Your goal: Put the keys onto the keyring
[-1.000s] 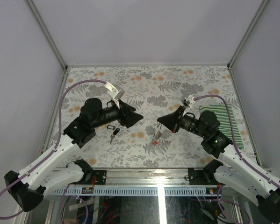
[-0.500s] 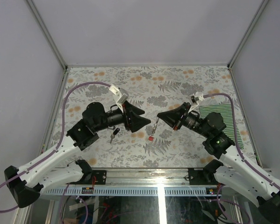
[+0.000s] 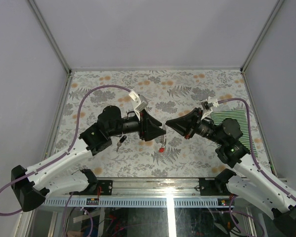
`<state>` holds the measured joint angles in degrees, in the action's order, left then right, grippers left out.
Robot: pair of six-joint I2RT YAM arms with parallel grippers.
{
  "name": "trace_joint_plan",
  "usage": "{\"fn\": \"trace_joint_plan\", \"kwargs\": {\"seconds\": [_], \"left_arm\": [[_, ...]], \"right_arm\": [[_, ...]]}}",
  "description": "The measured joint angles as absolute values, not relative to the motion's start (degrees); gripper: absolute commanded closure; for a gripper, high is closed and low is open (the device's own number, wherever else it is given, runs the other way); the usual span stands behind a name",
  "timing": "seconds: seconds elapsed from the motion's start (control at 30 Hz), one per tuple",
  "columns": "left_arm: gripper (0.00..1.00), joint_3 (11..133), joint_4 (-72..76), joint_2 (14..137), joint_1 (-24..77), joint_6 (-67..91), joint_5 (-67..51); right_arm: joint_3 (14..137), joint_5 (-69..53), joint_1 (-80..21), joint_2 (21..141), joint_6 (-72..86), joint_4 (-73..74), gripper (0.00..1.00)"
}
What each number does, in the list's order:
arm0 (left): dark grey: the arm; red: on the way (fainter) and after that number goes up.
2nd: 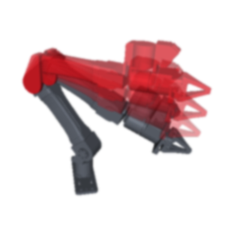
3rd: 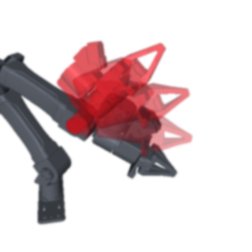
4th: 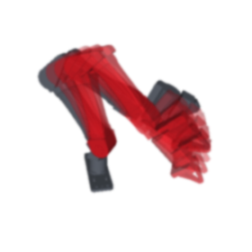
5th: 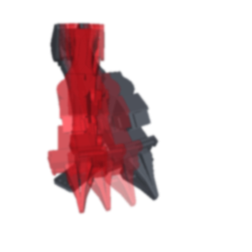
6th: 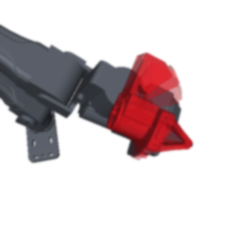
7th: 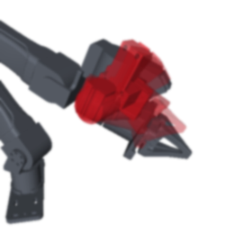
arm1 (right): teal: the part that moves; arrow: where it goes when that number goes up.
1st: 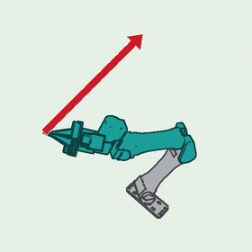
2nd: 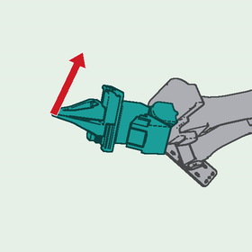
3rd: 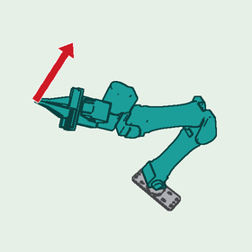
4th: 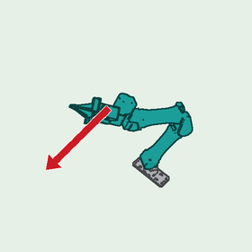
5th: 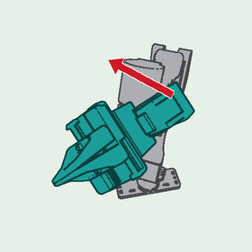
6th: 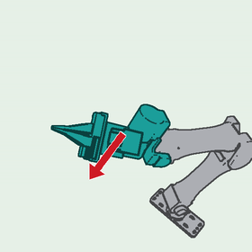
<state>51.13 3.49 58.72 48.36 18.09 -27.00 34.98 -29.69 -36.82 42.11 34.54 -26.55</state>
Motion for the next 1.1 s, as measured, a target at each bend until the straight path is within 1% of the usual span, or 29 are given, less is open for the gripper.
{"fn": "trace_joint_plan", "kwargs": {"seconds": [0.2,0.33,0.53,0.67,0.8,1.0,1.1], "left_arm": [[0.60,51.9,4.0,59.3,49.6,17.5,-28.1],[0.66,52.4,4.2,59.8,50.2,17.0,-28.3],[0.68,52.7,4.3,60.0,50.3,16.7,-28.3],[0.72,52.7,4.3,59.9,50.3,16.5,-28.3],[0.79,52.9,4.3,59.9,50.3,16.2,-28.2],[0.99,53.6,4.3,59.9,50.6,15.9,-28.3],[1.00,53.6,4.2,59.9,50.6,15.8,-28.4]], "right_arm": [[35.6,-31.6,-36.8,42.3,34.5,-26.5,1.00],[35.6,-32.7,-36.8,42.3,34.5,-26.4,1.00],[35.6,-33.7,-36.8,42.3,34.5,-26.4,1.00],[35.6,-34.2,-36.8,42.4,34.5,-26.4,1.00],[35.6,-34.4,-36.8,42.6,34.5,-26.1,1.00],[35.8,-35.0,-36.8,42.7,34.5,-26.1,1.00],[35.9,-35.0,-36.8,42.7,34.5,-26.1,0.99]]}}
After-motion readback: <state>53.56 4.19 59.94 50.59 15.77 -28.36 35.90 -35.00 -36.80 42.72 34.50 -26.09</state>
